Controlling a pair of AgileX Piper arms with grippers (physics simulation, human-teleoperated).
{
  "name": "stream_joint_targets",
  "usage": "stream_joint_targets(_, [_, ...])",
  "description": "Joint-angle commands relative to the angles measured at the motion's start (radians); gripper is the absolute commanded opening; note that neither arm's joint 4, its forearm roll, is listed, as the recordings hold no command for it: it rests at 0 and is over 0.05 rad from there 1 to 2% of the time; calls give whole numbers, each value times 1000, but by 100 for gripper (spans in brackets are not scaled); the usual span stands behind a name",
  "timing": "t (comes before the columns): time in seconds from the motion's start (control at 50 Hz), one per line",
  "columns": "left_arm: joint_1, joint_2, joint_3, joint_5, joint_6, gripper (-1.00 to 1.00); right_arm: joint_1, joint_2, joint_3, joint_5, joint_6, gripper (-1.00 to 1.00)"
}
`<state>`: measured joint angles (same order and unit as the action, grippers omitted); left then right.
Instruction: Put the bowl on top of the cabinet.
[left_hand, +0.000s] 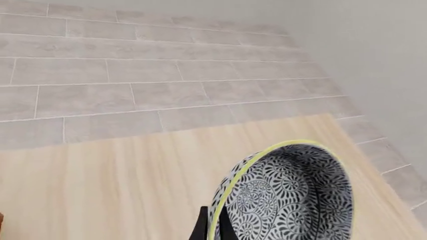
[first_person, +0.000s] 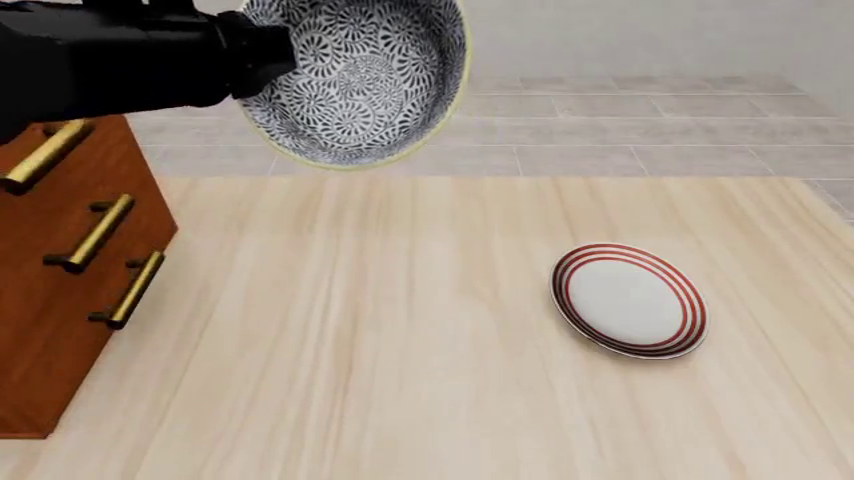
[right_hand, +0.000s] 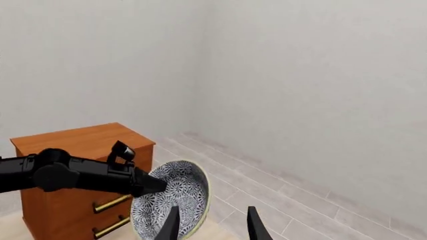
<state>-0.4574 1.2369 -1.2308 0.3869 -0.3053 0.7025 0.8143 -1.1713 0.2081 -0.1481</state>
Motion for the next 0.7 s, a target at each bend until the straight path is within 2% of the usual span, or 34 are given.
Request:
stream_joint_targets(0.02, [45, -1, -82, 104, 23, -100, 6, -12, -11, 13, 4, 100])
stream_joint_targets(0.08, [39, 3, -90, 104, 0, -100, 4, -13, -15, 15, 6, 100])
stream_joint_targets(0.16, [54, 6, -104, 117, 10, -100, 2, -13, -16, 15, 7, 100])
stream_joint_targets(0.3, [65, 9, -120, 121, -44, -100, 0, -20, -24, 24, 10, 100])
stream_joint_targets(0.38, [44, 7, -113, 99, -128, -100, -9, -19, -29, 26, 12, 100])
stream_joint_targets(0.42, [64, 14, -122, 122, -109, -100, -10, -19, -29, 26, 12, 100])
stream_joint_targets(0.52, [64, 17, -122, 138, -137, -100, -6, -18, -29, 25, 15, 100])
stream_joint_targets(0.56, [100, 20, -137, 179, -107, -100, -5, -18, -30, 25, 16, 100])
stream_joint_targets(0.58, [88, 18, -144, 178, -113, -100, -4, -17, -31, 25, 19, 100])
stream_joint_targets(0.7, [138, 21, -186, 242, -89, -100, -3, -16, -32, 24, 20, 100])
